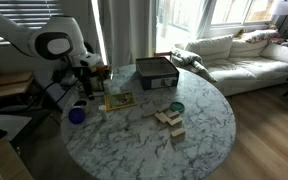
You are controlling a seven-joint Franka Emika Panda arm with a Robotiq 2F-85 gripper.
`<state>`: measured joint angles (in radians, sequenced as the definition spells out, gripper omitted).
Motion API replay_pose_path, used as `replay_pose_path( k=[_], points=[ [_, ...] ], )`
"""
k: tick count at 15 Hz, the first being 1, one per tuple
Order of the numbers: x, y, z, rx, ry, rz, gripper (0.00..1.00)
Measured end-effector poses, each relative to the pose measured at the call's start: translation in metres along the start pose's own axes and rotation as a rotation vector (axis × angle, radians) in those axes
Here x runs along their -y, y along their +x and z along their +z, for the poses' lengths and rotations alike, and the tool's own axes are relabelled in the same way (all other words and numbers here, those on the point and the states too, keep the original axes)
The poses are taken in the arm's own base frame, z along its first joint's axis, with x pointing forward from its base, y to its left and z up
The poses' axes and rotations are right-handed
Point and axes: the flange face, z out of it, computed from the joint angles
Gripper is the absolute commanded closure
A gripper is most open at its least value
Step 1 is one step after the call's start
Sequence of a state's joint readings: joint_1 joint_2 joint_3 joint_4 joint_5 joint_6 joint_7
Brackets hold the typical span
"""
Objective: Put the blue lid in the clear case on the left
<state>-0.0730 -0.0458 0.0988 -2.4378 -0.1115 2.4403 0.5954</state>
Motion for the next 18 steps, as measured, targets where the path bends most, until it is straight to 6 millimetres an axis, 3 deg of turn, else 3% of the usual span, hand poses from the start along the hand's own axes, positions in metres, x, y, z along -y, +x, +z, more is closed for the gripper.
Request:
replay_pose_path(
  k=[5,11,15,18],
  points=[
    [-0.004,0.002,0.006,0.044,0.046,0.053,0.00],
    [-0.015,-0.004,0.035,0.295,0.200,0.163,0.00],
    [-0.027,-0.004,0.058,0.454,0.172,0.267,0.00],
    [-0.028,-0.001,0.068,0.481,0.158,0.303,0.00]
  ],
)
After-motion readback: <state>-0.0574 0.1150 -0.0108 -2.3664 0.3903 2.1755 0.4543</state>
